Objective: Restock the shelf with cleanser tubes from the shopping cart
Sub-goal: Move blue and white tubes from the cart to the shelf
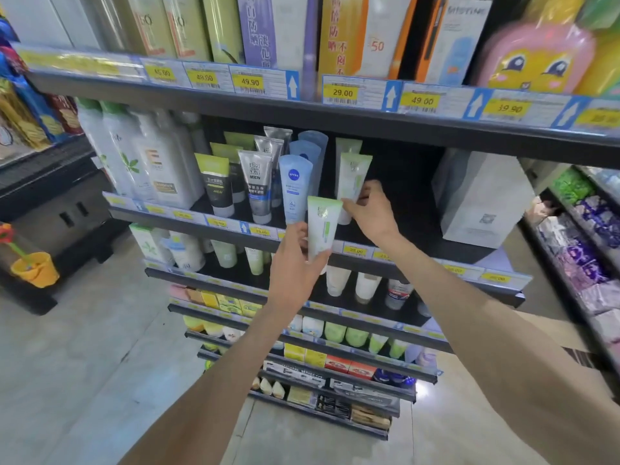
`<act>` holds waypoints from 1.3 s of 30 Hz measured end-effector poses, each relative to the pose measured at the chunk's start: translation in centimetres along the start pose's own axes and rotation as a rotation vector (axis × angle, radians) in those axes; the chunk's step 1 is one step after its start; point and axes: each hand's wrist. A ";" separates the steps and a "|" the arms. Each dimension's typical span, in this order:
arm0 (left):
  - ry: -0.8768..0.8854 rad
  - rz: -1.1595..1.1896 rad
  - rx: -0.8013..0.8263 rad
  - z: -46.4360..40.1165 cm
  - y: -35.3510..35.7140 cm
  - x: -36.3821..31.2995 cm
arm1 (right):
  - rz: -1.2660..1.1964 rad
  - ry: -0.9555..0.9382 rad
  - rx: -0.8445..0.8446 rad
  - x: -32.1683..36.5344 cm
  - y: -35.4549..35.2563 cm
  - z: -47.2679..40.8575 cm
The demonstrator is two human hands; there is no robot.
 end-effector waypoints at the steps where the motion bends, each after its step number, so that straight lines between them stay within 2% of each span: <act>1: -0.001 0.002 0.000 0.0 0.1 0.3 | 0.035 0.011 0.011 -0.5 0.5 -0.7; 7: -0.025 0.009 -0.012 -0.2 0.6 0.7 | 0.137 0.040 -0.003 -1.4 1.9 -4.1; 12: -0.024 0.012 -0.025 0.0 0.8 0.7 | 0.131 0.028 -0.031 -2.0 2.5 -4.3; 18: -0.017 0.001 -0.014 0.0 0.6 0.5 | 0.155 0.038 0.016 -1.3 2.1 -4.4; 25: -0.003 0.033 -0.034 0.3 0.3 0.1 | -0.024 0.043 0.095 -1.2 0.0 -1.5; 28: 0.054 0.027 -0.061 -0.1 0.3 -0.7 | -0.018 -0.019 0.051 -1.4 -1.9 0.2; 33: 0.085 0.015 -0.048 -0.9 0.8 -1.0 | -0.019 -0.019 0.108 -0.5 -3.5 2.4; 36: 0.096 0.006 -0.048 -1.0 1.0 -1.2 | -0.206 -0.030 0.189 1.0 -3.6 4.5; 39: 0.115 0.023 -0.046 -1.2 1.1 -1.9 | -0.271 -0.043 0.288 1.9 -3.4 5.9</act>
Point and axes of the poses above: each hand's wrist, its own z-axis away from the middle knuckle, its own y-axis out of the palm, x = y × z, and after that the axes turned 7 degrees about -z, right-handed
